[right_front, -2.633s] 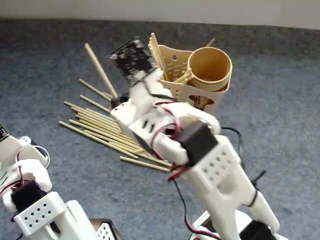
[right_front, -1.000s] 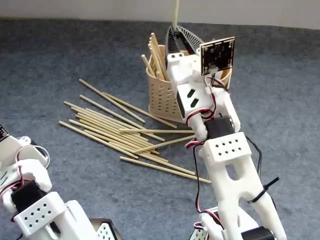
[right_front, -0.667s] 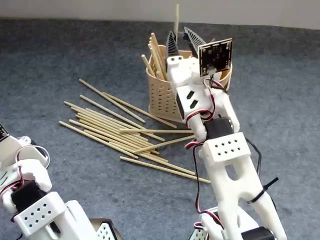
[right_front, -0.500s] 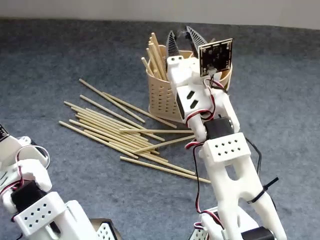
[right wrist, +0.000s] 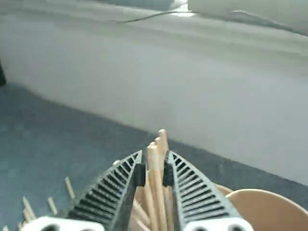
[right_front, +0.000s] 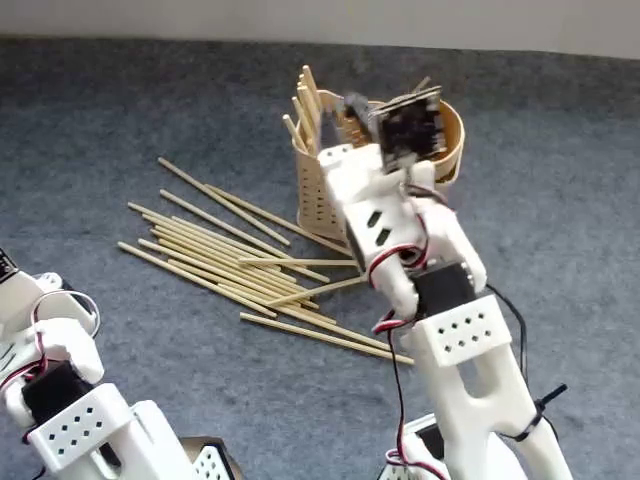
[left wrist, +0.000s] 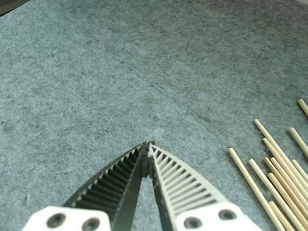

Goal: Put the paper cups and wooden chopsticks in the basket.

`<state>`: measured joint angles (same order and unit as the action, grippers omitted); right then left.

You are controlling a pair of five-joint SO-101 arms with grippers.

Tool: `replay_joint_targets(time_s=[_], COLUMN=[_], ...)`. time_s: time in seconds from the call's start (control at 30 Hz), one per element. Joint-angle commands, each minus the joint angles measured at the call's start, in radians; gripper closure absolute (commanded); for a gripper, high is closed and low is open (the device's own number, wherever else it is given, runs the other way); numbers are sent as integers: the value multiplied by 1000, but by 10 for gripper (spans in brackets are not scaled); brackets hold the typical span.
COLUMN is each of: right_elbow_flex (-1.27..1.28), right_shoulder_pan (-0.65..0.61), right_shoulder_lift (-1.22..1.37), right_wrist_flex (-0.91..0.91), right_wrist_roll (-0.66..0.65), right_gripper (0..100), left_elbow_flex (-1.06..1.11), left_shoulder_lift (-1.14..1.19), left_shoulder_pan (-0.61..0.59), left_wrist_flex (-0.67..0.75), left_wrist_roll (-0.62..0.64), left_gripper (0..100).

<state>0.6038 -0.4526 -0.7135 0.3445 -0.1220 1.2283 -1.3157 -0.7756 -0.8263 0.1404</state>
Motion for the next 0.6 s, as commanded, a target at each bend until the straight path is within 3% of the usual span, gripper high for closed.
replay_joint_targets(time_s=[0.0,0.3,0.57], right_elbow_flex=[-13,-12,-21], right_shoulder_pan=[-125,-360,-466], right_shoulder_lift=[-42,21,300], right_wrist_flex=[150,476,562], right_wrist_roll=[-91,-95,-95], right_gripper=[946,946,946], left_elbow_flex=[-7,-7,-7], left_shoulder_lift=[-12,-12,-12], left_shoulder_pan=[21,21,21], left_wrist_flex=[17,17,18], left_wrist_roll=[9,9,9], left_gripper=[989,989,989])
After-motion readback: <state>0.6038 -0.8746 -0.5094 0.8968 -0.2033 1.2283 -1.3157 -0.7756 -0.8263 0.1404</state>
